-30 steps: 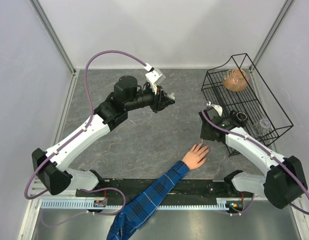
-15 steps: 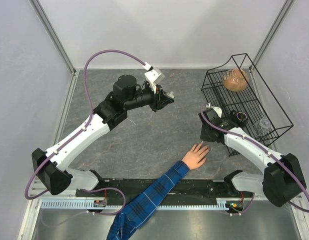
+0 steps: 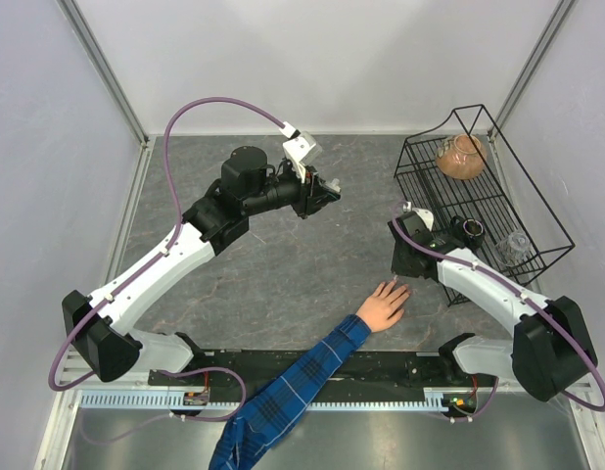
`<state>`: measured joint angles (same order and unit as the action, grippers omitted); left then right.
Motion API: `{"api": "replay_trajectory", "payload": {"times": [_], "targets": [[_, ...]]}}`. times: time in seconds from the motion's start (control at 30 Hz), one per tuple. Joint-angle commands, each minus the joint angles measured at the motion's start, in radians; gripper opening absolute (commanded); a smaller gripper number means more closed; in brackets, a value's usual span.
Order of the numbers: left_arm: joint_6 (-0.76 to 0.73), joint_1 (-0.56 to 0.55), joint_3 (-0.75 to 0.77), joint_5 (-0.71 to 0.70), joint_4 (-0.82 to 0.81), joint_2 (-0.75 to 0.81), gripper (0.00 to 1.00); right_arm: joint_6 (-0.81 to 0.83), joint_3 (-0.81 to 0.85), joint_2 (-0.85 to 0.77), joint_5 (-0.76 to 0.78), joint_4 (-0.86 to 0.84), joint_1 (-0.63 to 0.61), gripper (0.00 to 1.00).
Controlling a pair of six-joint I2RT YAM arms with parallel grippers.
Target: Paint the nails
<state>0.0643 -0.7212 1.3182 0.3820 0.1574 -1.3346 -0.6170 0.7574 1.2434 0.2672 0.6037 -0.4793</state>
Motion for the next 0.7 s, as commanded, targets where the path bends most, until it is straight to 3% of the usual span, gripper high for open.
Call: {"api": "replay_trajectory", "payload": {"times": [0.0, 0.67], "targets": [[-0.038, 0.006, 0.027, -0.017, -0.024, 0.025, 0.02, -0.004, 0.003, 0.011, 0.015, -0.024, 0.008, 0.00], [-0.043, 0.014, 0.033, -0.017, -0.022, 0.014, 0.02, 0.014, 0.017, 0.062, -0.013, -0.039, 0.018, 0.00]]}}
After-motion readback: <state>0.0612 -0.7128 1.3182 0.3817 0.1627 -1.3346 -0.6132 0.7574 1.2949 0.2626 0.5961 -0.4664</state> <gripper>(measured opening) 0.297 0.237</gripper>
